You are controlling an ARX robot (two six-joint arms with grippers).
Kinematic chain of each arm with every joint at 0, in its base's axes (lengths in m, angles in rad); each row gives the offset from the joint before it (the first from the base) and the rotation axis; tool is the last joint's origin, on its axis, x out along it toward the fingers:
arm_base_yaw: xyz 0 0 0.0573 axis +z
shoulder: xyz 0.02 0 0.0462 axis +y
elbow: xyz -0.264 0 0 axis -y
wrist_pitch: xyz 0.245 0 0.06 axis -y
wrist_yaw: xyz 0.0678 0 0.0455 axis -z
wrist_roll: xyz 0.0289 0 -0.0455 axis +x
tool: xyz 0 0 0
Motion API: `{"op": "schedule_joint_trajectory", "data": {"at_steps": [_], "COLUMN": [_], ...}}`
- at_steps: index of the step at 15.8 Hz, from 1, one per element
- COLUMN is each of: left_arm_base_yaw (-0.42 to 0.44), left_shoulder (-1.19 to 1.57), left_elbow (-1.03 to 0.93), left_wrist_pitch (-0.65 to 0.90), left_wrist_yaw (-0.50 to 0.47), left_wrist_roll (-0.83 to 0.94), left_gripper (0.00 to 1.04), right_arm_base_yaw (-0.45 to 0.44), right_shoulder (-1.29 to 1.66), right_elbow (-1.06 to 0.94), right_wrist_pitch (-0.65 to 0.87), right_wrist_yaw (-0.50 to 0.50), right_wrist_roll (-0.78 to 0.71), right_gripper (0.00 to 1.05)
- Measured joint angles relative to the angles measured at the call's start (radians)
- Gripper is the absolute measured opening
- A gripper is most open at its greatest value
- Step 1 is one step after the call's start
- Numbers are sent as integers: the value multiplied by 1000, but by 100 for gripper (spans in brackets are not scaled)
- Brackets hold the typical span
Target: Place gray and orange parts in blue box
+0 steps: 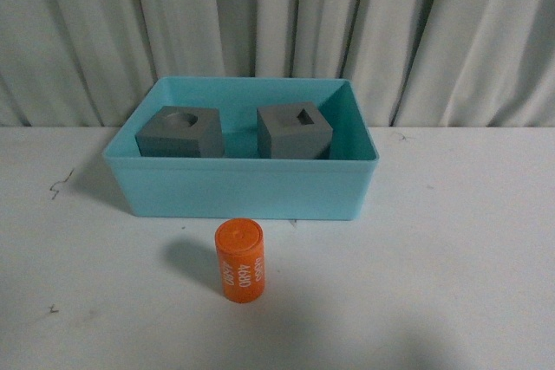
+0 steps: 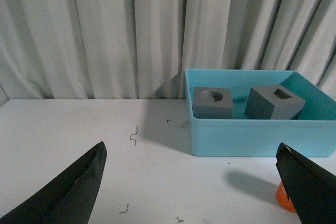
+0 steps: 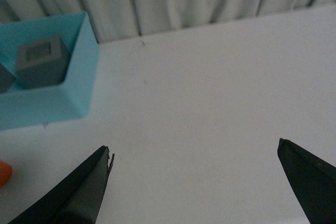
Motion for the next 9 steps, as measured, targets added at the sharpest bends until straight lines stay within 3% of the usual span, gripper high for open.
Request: {"op": "schedule_joint_trajectory", "data": {"at_steps": [2,3,6,9], "left_arm_base_yaw": [0,0,0,0], "left_shoulder": [0,0,0,0], "left_elbow": [0,0,0,0], "left_wrist_pitch": [-1,-1,-1,-1], "left_wrist_yaw": [1,0,0,0], "left_wrist_roll": [0,0,0,0], "left_gripper": [98,98,98,98], "right_arm_base_yaw": [8,52,209,418], "right_shoulder": [343,513,851,1077], "right_elbow": [174,280,535,717], "right_wrist_pitch": [232,231,97,-25], "right_wrist_yaw": [-135,-230,-378,-396], "right_wrist_roll": [-135,-244,-439,-529], "right_gripper": [98,98,98,98]}}
